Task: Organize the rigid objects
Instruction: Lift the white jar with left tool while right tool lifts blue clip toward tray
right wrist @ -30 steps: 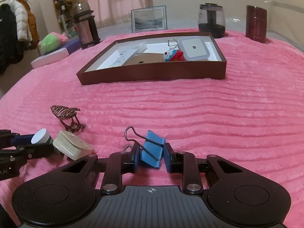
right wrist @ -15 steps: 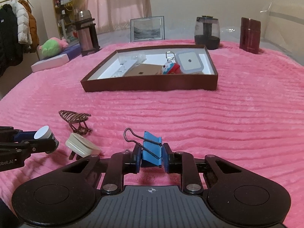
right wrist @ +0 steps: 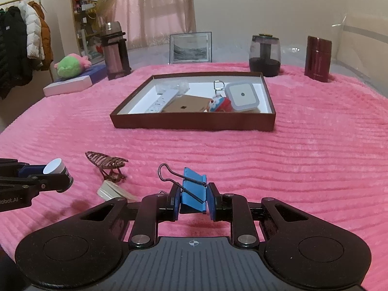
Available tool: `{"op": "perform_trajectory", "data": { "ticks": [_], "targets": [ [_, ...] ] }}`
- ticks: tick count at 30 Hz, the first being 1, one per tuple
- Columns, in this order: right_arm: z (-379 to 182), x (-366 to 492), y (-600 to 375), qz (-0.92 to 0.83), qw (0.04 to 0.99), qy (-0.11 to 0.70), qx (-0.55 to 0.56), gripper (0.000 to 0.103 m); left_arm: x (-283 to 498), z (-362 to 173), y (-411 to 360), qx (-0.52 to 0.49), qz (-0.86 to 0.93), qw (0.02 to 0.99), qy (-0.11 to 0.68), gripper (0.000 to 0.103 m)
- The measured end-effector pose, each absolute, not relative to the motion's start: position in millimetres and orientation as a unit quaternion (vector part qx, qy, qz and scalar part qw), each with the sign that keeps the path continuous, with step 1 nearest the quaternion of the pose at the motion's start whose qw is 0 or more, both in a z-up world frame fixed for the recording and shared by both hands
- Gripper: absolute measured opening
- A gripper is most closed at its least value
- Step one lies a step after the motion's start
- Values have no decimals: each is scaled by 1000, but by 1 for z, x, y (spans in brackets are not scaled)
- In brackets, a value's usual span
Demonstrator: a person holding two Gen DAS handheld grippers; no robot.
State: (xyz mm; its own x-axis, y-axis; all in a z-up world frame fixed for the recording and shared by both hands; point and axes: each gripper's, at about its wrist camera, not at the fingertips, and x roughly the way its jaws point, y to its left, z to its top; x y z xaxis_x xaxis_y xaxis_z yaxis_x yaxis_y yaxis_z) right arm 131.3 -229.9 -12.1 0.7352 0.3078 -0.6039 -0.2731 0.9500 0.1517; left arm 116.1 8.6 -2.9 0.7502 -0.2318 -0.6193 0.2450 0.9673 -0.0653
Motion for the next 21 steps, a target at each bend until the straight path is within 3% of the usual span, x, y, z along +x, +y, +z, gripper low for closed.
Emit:
{"op": "perform_trajectory", "data": {
  "ticks": [21],
  "targets": [
    [13,148,-228,174,929,325,25,19,136,26,18,19,-145,939,311,25]
  ]
}}
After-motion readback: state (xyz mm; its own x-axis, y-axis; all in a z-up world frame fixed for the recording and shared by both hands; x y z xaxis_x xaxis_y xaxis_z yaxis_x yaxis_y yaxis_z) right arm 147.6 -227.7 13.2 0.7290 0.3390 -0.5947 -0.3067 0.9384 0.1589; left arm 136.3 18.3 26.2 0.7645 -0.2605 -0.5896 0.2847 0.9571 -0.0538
